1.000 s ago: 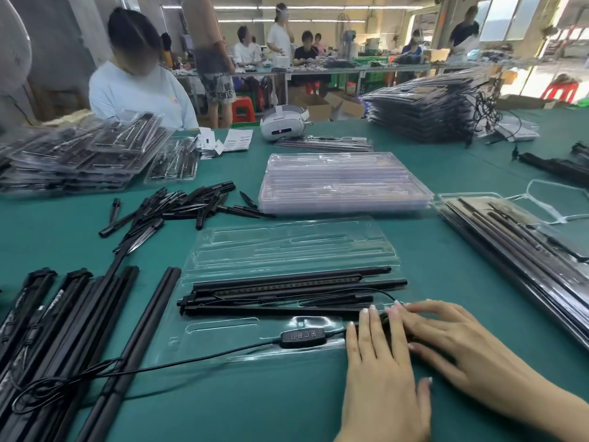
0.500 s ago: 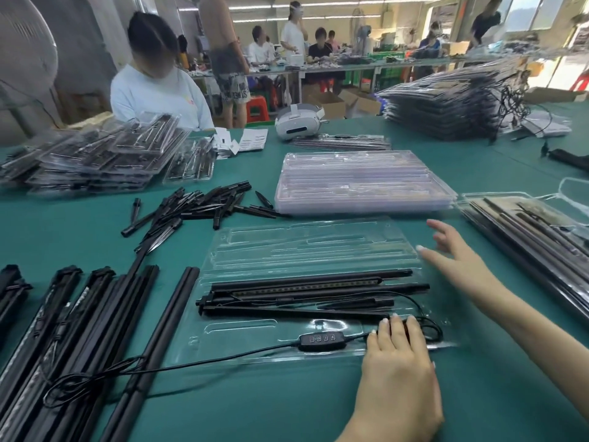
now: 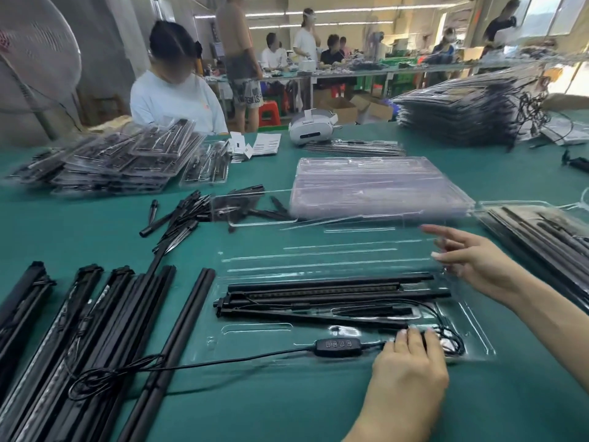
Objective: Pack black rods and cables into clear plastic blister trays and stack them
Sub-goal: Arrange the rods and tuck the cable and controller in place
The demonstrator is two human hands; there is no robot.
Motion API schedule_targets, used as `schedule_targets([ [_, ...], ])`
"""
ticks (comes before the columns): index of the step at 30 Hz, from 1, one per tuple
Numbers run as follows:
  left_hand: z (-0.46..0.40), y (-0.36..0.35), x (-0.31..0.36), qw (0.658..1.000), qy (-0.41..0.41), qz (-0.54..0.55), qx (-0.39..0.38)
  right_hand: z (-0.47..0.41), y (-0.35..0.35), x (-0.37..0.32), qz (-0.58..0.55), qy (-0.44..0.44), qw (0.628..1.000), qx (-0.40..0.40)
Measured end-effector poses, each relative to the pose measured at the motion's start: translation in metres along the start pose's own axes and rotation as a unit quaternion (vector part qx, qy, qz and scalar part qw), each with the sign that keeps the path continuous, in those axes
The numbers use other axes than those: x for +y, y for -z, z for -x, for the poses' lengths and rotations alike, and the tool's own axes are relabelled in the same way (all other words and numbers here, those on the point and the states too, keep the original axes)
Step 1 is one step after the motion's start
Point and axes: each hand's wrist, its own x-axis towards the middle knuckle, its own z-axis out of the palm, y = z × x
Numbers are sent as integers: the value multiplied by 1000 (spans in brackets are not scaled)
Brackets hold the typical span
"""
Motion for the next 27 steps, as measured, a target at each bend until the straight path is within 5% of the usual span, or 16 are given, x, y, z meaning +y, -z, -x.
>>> schedule_targets([
  [4,-1,1,-1,1000,-21,9,-7,13,14,1,20,87,996,-6],
  [7,-2,1,-2,1000,-18,21,-8,17,26,-6,2,23,995,-100],
  [10,-1,2,0,999,-18,9,-47,21,21,-23,218,-36,965,-142],
  [13,-2,4,0,998,-11,-5,-63,39,-18,-47,511,54,850,-116],
  [17,4,5,2,996,-2,-43,-82,63,-65,-19,693,54,700,-162],
  [20,11,11,1,995,-47,-51,-77,75,-67,6,681,78,715,-139],
  [27,10,32,-44,962,-222,158,2,67,-58,13,618,78,760,-187],
])
